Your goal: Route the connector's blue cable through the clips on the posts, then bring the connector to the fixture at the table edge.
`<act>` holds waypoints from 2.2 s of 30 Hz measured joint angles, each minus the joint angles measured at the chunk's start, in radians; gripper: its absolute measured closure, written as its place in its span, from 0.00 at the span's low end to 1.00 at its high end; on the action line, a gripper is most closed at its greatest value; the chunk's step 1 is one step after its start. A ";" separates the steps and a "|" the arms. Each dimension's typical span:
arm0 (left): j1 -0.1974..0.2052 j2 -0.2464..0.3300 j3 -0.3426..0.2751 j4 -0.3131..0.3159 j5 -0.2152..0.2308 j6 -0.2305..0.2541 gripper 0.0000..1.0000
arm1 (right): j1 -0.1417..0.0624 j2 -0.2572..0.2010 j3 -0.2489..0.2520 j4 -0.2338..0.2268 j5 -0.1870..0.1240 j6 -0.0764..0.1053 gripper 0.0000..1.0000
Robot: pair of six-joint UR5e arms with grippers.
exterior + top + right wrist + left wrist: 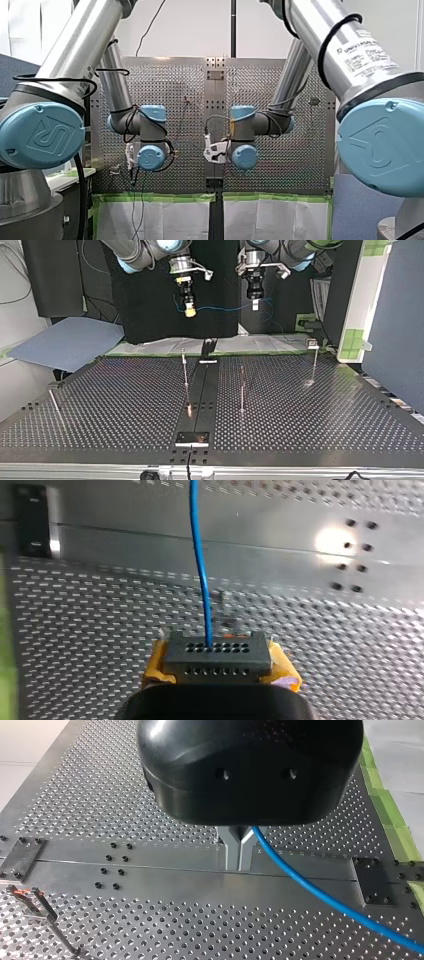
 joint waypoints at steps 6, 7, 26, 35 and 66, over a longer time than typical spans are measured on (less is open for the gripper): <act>0.000 0.000 0.000 0.000 0.000 0.000 1.00 | 0.004 0.051 0.006 0.002 0.001 -0.001 1.00; 0.000 0.000 0.000 0.000 0.000 0.000 1.00 | 0.005 0.058 0.006 0.002 0.001 -0.001 1.00; -0.026 0.057 0.006 -0.058 -0.004 0.033 1.00 | -0.014 0.028 0.023 0.051 0.014 0.005 1.00; -0.028 0.075 0.006 -0.135 -0.005 0.035 1.00 | -0.015 -0.039 0.024 0.125 0.015 0.005 1.00; 0.020 0.179 0.107 -0.204 -0.079 -0.034 1.00 | -0.063 -0.217 -0.060 0.264 -0.022 0.133 1.00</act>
